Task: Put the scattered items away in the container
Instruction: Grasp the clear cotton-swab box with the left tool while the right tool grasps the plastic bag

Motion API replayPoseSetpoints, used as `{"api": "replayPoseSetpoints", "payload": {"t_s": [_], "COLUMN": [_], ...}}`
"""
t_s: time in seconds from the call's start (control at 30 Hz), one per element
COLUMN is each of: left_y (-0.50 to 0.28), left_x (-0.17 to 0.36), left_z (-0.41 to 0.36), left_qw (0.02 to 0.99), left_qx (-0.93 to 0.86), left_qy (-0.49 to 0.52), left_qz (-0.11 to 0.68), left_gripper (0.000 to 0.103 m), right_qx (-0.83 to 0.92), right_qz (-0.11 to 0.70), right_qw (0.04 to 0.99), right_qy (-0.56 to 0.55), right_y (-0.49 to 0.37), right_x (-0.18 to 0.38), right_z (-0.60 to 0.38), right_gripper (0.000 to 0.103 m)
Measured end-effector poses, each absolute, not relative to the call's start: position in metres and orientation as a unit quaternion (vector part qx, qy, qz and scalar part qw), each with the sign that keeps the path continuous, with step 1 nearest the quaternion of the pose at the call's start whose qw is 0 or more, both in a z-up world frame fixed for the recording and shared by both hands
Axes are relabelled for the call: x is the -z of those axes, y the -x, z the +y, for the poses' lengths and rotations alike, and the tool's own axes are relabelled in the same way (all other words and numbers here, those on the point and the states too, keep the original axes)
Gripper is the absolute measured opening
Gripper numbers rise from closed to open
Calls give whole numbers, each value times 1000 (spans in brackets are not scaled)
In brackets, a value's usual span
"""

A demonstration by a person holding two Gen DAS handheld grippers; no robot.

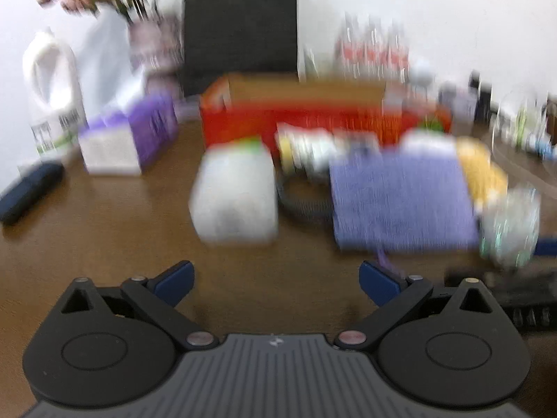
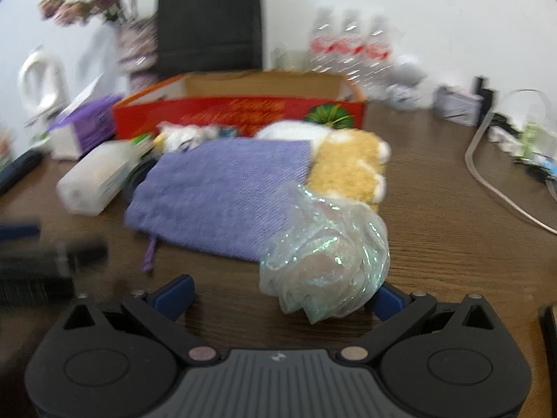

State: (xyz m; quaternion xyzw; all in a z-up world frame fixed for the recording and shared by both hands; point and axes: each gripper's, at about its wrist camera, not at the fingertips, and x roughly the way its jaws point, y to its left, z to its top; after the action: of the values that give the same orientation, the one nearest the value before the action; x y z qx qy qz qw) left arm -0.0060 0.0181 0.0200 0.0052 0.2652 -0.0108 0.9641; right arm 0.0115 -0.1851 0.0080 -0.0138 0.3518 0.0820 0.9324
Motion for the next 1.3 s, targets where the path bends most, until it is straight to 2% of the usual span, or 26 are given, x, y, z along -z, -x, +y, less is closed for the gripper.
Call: {"api": "replayPoseSetpoints", "payload": {"t_s": [0.07, 0.17, 0.33, 0.37, 0.4, 0.43, 0.47, 0.5, 0.53, 0.7, 0.9, 0.97, 1.0, 1.13, 1.3], "left_y": [2, -24, -64, -69, -74, -77, -79, -80, -79, -64, -21, -6, 1, 29, 64], "left_x": [-33, -42, -32, -29, -25, -21, -18, -16, -15, -22, -43, -46, -47, -51, -58], "left_z": [29, 39, 36, 36, 37, 37, 38, 40, 41, 45, 47, 46, 45, 41, 34], "left_qw": [974, 972, 960, 957, 954, 950, 947, 945, 944, 950, 960, 962, 963, 967, 974], "left_qx": [7, 14, 11, 10, 11, 13, 15, 16, 17, 4, -3, -5, -6, -3, -2], "left_qy": [1, -1, -32, -32, -30, -27, -25, -22, -17, -14, -2, -2, -2, 5, 6], "left_qz": [228, 233, 278, 288, 300, 310, 319, 326, 328, 311, 281, 273, 269, 256, 227], "left_gripper": [103, 103, 103, 100, 97, 86, 68, 66, 66, 66, 66, 66, 66, 66, 66], "right_qx": [-54, -55, -87, -96, -100, -97, -89, -83, -80, -100, -100, -106, -110, -107, -113], "right_qz": [316, 262, 263, 268, 276, 285, 294, 304, 313, 315, 320, 311, 308, 297, 247], "right_qw": [947, 962, 960, 958, 956, 953, 951, 949, 946, 944, 942, 944, 945, 949, 962], "right_qy": [10, 55, 44, 39, 31, 24, 21, 21, 19, 1, 7, -4, -7, -2, 2], "right_y": [-6, 3, 4, 5, 6, 6, 6, 6, 4, 1, -6, -6, -6, 5, 38], "right_x": [-21, -41, -53, -52, -50, -46, -43, -39, -35, -22, -15, -17, -19, -27, -45], "right_z": [-191, -186, -194, -198, -201, -205, -207, -209, -210, -214, -216, -217, -216, -210, -207], "right_gripper": [98, 101, 102, 101, 98, 88, 81, 67, 59, 57, 64, 56, 43, 37, 37]}}
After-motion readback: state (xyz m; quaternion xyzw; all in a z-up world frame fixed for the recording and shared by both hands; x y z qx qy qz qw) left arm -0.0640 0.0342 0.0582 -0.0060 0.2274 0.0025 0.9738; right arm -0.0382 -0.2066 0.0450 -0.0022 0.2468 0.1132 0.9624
